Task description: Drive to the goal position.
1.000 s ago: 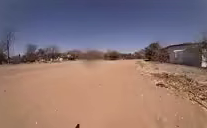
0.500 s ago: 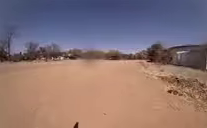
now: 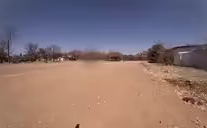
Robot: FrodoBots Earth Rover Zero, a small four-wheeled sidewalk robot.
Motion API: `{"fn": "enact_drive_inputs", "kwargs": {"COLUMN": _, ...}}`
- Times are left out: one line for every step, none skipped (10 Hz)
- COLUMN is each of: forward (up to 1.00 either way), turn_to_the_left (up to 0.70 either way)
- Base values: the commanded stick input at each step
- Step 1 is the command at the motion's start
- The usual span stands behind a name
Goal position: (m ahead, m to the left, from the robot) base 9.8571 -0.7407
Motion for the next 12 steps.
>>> {"fn": "enact_drive_inputs", "kwargs": {"forward": 1.00, "turn_to_the_left": 0.00}}
{"fn": "enact_drive_inputs", "kwargs": {"forward": 1.00, "turn_to_the_left": 0.00}}
{"fn": "enact_drive_inputs", "kwargs": {"forward": 1.00, "turn_to_the_left": -0.27}}
{"fn": "enact_drive_inputs", "kwargs": {"forward": 1.00, "turn_to_the_left": -0.27}}
{"fn": "enact_drive_inputs", "kwargs": {"forward": 1.00, "turn_to_the_left": -0.27}}
{"fn": "enact_drive_inputs", "kwargs": {"forward": 1.00, "turn_to_the_left": -0.27}}
{"fn": "enact_drive_inputs", "kwargs": {"forward": 1.00, "turn_to_the_left": 0.00}}
{"fn": "enact_drive_inputs", "kwargs": {"forward": 1.00, "turn_to_the_left": 0.00}}
{"fn": "enact_drive_inputs", "kwargs": {"forward": 1.00, "turn_to_the_left": 0.00}}
{"fn": "enact_drive_inputs", "kwargs": {"forward": 1.00, "turn_to_the_left": 0.00}}
{"fn": "enact_drive_inputs", "kwargs": {"forward": 1.00, "turn_to_the_left": 0.00}}
{"fn": "enact_drive_inputs", "kwargs": {"forward": 1.00, "turn_to_the_left": 0.00}}
